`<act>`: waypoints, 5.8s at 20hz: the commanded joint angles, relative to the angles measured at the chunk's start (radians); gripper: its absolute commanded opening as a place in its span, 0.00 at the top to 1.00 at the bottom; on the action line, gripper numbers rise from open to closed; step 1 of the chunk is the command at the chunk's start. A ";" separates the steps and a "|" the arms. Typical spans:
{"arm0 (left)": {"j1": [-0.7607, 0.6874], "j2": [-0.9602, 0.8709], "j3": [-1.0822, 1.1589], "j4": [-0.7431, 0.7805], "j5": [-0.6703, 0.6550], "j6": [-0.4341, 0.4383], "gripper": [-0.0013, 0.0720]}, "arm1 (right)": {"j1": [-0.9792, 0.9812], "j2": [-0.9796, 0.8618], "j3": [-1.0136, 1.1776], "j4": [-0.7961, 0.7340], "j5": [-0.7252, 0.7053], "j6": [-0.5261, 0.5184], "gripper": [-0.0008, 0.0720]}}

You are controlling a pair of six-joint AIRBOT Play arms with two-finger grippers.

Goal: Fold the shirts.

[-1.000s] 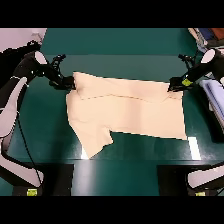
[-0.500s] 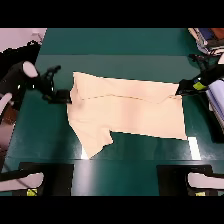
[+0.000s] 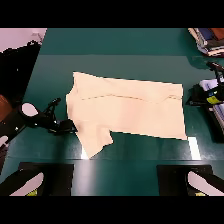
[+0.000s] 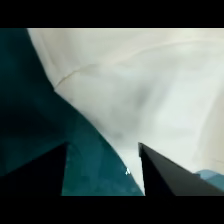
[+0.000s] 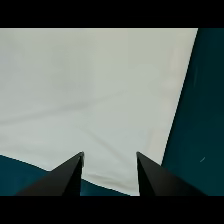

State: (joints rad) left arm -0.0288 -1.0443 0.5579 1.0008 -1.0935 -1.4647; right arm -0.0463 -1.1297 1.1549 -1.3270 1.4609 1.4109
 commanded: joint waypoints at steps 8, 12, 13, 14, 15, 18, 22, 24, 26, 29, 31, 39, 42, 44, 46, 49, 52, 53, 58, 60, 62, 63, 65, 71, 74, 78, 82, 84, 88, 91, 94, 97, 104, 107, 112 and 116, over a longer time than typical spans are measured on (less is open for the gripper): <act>-0.068 0.016 -0.079 -0.168 0.163 0.087 0.95 | -0.121 0.130 -0.241 0.000 0.010 -0.001 0.46; -0.067 0.016 -0.006 -0.171 0.113 0.089 0.95 | -0.344 0.142 -0.419 0.000 0.037 -0.026 0.45; -0.067 0.016 0.011 -0.171 0.112 0.096 0.95 | -0.391 0.129 -0.461 0.001 0.033 -0.026 0.45; -0.067 0.016 0.024 -0.171 0.112 0.106 0.95 | -0.427 0.108 -0.497 0.019 0.024 -0.027 0.45; -0.067 0.016 0.032 -0.171 0.112 0.111 0.95 | -0.456 0.086 -0.526 0.054 0.014 -0.037 0.45; -0.067 0.016 0.032 -0.171 0.113 0.111 0.95 | -0.507 0.023 -0.583 0.185 -0.048 -0.060 0.45; -0.067 0.016 0.032 -0.171 0.114 0.111 0.95 | -0.468 -0.034 -0.589 0.286 -0.132 -0.069 0.45; -0.067 0.016 0.032 -0.170 0.113 0.111 0.95 | -0.423 -0.034 -0.588 0.285 -0.164 -0.069 0.53; -0.067 0.016 0.032 -0.154 0.091 0.110 0.95 | -0.389 -0.031 -0.589 0.285 -0.174 -0.071 0.82; -0.067 0.051 0.032 -0.068 -0.011 0.057 0.95 | -0.359 0.036 -0.586 0.275 -0.152 -0.111 0.97; -0.067 0.144 0.032 0.011 -0.051 0.006 0.96 | -0.363 0.118 -0.567 0.221 -0.111 -0.111 0.97; -0.067 0.489 0.034 0.032 -0.420 -0.136 0.95 | -0.361 0.447 -0.474 -0.010 0.143 -0.108 0.97; -0.067 0.478 0.100 0.021 -0.401 -0.132 0.95 | -0.333 0.474 -0.420 -0.007 0.135 -0.073 0.97; -0.067 0.426 0.168 0.026 -0.320 -0.089 0.95 | -0.280 0.400 -0.333 -0.008 0.127 -0.073 0.97; -0.067 0.336 0.231 0.029 -0.233 -0.051 0.95 | -0.217 0.291 -0.243 -0.010 0.082 -0.056 0.97; -0.067 0.162 0.324 0.032 -0.082 0.003 0.95 | -0.154 0.096 -0.114 -0.008 0.029 -0.046 0.97; -0.067 -0.045 0.427 0.032 0.019 0.006 0.95 | -0.114 -0.105 0.013 0.000 0.018 -0.045 0.97; -0.067 -0.105 0.460 0.031 0.038 0.006 0.95 | -0.104 -0.169 0.056 0.000 0.014 -0.035 0.97; -0.067 -0.314 0.591 0.031 0.143 0.006 0.95 | -0.081 -0.406 0.256 0.062 0.005 -0.013 0.95; -0.067 -0.329 0.610 0.031 0.181 -0.003 0.83 | -0.085 -0.477 0.336 0.141 0.006 -0.016 0.47; -0.065 -0.328 0.634 0.031 0.175 -0.003 0.11 | -0.104 -0.525 0.402 0.223 0.024 -0.031 0.34; -0.062 -0.324 0.655 0.037 0.134 -0.001 0.08 | -0.117 -0.532 0.420 0.264 0.038 -0.063 0.34; -0.058 -0.320 0.713 0.065 0.011 0.000 0.08 | -0.153 -0.520 0.414 0.285 0.072 -0.114 0.34; -0.059 -0.308 0.769 -0.004 -0.146 0.005 0.95 | -0.338 -0.447 0.190 0.287 0.075 -0.217 0.11; -0.076 -0.309 0.769 -0.047 -0.097 0.006 0.95 | -0.394 -0.489 0.095 0.340 0.057 -0.285 0.12; -0.161 -0.324 0.767 -0.040 -0.054 0.006 0.95 | -0.372 -0.595 0.071 0.394 0.034 -0.324 0.13; -0.245 -0.374 0.766 -0.041 -0.047 -0.006 0.95 | -0.304 -0.632 0.071 0.394 -0.006 -0.339 0.23; -0.293 -0.408 0.767 -0.043 -0.025 -0.032 0.95 | -0.285 -0.630 0.074 0.406 -0.008 -0.365 0.59; -0.402 -0.503 0.815 -0.085 0.086 -0.032 0.95 | -0.284 -0.591 0.073 0.588 0.015 -0.430 0.97; -0.478 -0.601 0.896 -0.096 0.115 -0.032 0.95 | -0.267 -0.488 0.074 0.684 0.010 -0.430 0.97; -0.526 -0.694 0.972 -0.097 0.137 -0.037 0.95 | -0.203 -0.365 0.145 0.680 0.027 -0.340 0.97; -0.550 -0.753 0.998 -0.109 0.164 -0.059 0.95 | -0.107 -0.278 0.267 0.681 0.035 -0.264 0.97; -0.585 -0.813 0.997 -0.123 0.200 -0.074 0.95 | 0.222 -0.254 0.460 0.682 0.015 -0.161 0.97; -0.584 -0.813 0.997 -0.083 0.189 -0.077 0.95 | 0.312 -0.254 0.494 0.682 -0.003 -0.153 0.97; -0.584 -0.811 0.998 -0.060 0.170 -0.073 0.95 | 0.396 -0.254 0.550 0.682 -0.051 -0.153 0.97; -0.547 -0.741 0.998 -0.055 0.161 -0.080 0.95 | 0.424 -0.254 0.565 0.681 -0.079 -0.154 0.97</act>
State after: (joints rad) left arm -0.5980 -1.8256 1.5551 0.9333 -0.9260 -1.5406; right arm 0.3500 -1.3842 1.7061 -0.6441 1.4059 1.2552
